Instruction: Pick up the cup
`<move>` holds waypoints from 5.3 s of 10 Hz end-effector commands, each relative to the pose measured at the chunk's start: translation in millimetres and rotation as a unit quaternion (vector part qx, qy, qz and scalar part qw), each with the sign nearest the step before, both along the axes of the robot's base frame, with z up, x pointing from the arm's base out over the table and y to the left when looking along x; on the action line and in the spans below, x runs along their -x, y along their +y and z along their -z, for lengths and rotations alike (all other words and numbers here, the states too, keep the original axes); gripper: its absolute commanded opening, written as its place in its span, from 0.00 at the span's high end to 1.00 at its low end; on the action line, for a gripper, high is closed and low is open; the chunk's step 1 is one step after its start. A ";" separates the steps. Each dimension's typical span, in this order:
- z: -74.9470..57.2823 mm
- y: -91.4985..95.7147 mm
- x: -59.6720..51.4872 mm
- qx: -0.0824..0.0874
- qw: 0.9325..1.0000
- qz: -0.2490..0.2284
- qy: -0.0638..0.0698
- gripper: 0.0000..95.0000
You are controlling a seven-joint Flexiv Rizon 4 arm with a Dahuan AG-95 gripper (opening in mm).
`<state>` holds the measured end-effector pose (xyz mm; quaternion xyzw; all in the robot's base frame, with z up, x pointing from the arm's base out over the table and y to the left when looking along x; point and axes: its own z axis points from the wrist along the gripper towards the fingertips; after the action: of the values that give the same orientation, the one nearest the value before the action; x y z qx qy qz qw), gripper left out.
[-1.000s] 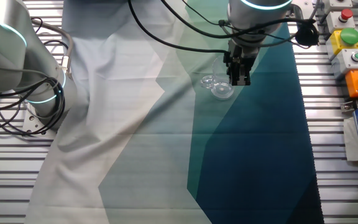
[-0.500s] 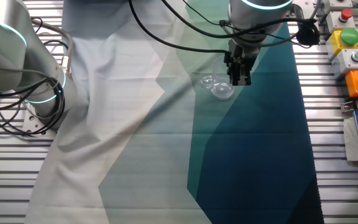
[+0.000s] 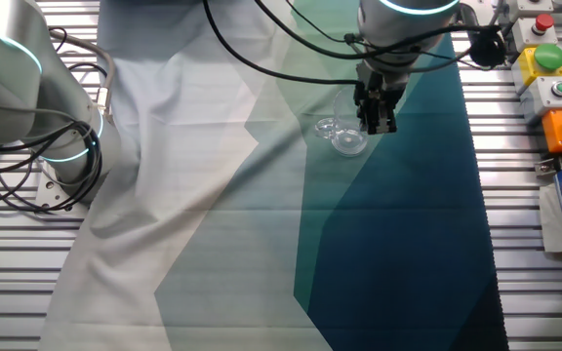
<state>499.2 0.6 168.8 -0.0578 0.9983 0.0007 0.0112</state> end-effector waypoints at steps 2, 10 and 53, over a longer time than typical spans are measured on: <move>16.1 0.4 -6.2 -0.010 1.000 0.016 -0.002 1.00; 13.0 -2.0 -24.6 -0.038 0.999 -0.026 -0.004 0.40; 44.3 60.1 4.3 -0.030 0.996 -0.082 -0.021 0.00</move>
<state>493.8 60.9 124.1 -0.1398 0.9891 0.0306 0.0345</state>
